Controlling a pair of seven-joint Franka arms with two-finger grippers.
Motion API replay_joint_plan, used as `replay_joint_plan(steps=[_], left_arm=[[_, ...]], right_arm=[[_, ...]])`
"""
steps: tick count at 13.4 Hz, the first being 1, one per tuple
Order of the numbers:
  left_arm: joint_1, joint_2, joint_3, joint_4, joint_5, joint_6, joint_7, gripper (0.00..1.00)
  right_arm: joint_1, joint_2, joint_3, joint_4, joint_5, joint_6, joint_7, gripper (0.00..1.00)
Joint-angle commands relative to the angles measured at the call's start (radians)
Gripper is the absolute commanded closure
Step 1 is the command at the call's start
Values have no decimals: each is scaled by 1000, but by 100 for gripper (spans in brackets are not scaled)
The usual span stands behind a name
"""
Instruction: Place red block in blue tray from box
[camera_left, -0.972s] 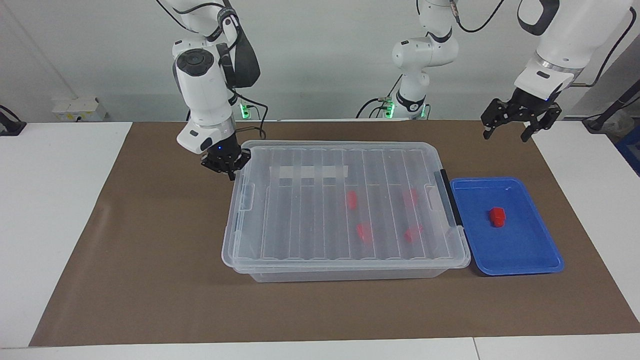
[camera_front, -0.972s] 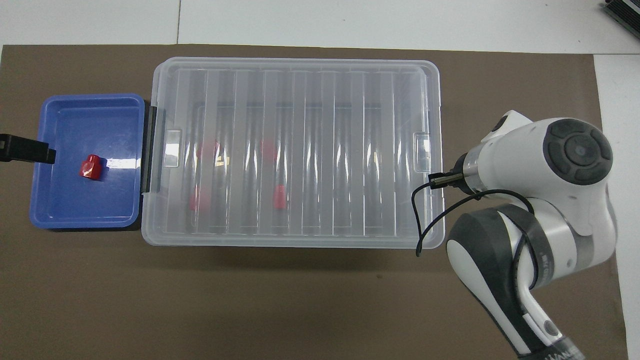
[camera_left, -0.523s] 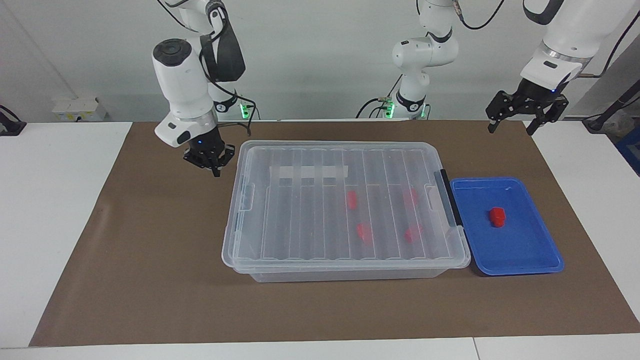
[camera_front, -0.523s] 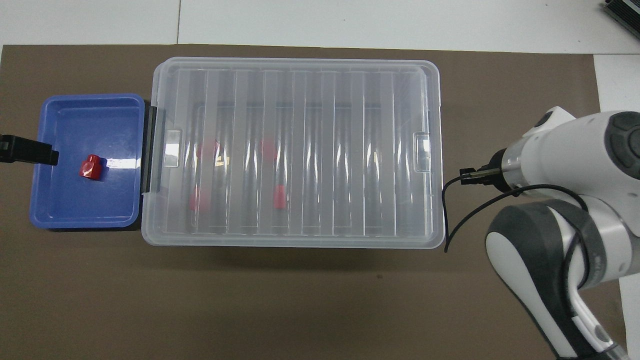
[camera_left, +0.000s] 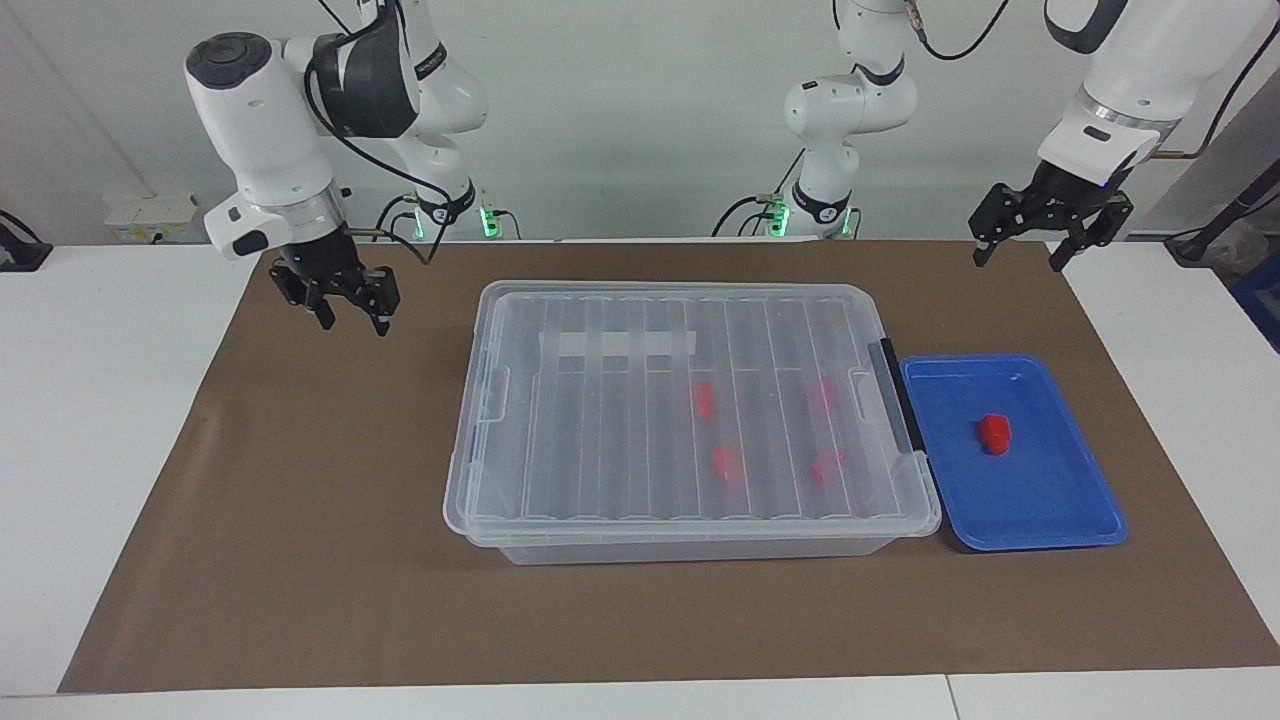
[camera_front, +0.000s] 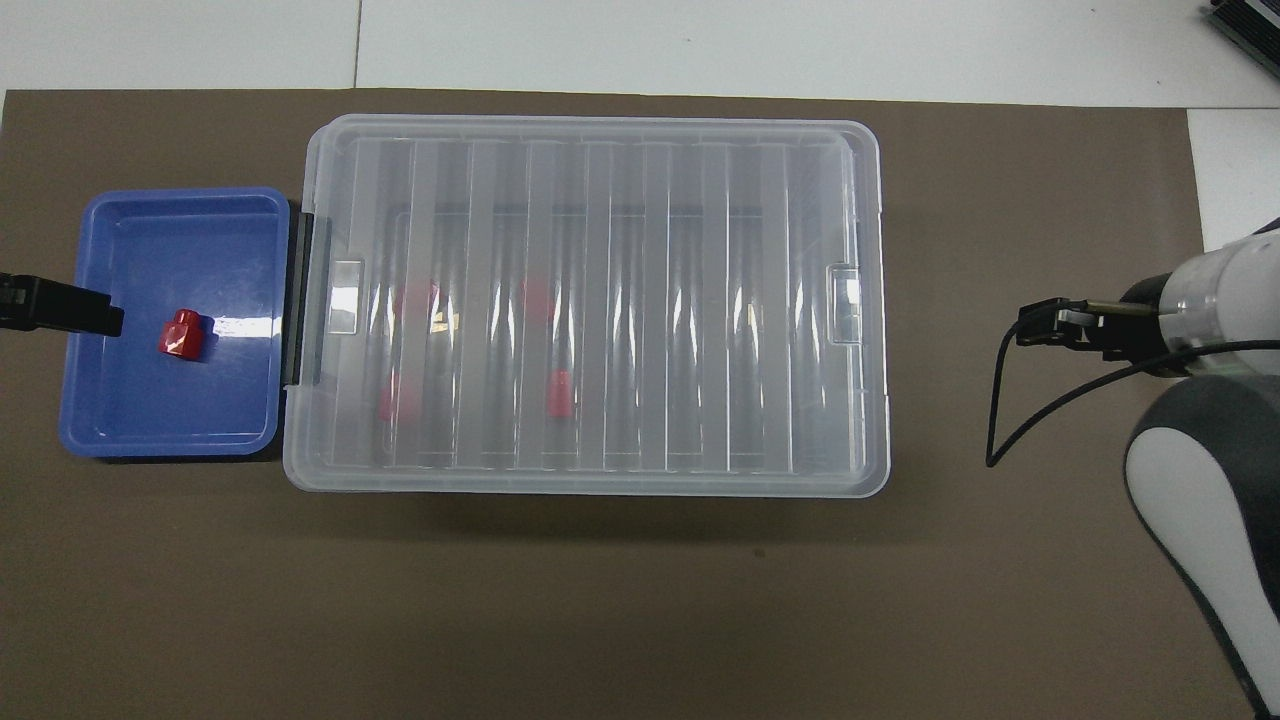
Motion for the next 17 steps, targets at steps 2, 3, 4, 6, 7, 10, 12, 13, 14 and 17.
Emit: replay_joint_plan(steps=[2, 3, 4, 6, 7, 10, 12, 13, 14, 17], left_arm=[[-27, -23, 5, -50, 25, 41, 3, 0], [-33, -25, 5, -51, 25, 40, 1, 0], [-33, -27, 5, -51, 23, 47, -2, 0], [-33, -28, 5, -51, 23, 43, -5, 0], [-29, -28, 5, -50, 23, 40, -5, 0], [-19, -28, 8, -51, 23, 38, -5, 0], [-19, -28, 8, -51, 23, 39, -5, 0], [-19, -28, 10, -51, 23, 38, -6, 0], [-18, -28, 13, -51, 23, 39, -6, 0], [-18, -28, 15, -51, 23, 39, -6, 0]], right_arm=[[-29, 56, 6, 194, 19, -173, 19, 0], [-27, 76, 6, 246, 10, -210, 19, 0], [-26, 90, 7, 301, 13, -259, 19, 0], [-27, 113, 7, 365, 11, -315, 19, 0], [-26, 117, 7, 362, 10, -317, 19, 0], [-7, 100, 9, 310, 0, -315, 19, 0], [-7, 94, 10, 305, 2, -317, 13, 0], [-7, 94, 10, 303, 6, -314, 13, 0], [-9, 94, 10, 303, 14, -318, 10, 0], [-7, 81, 13, 288, 19, -335, 16, 0]])
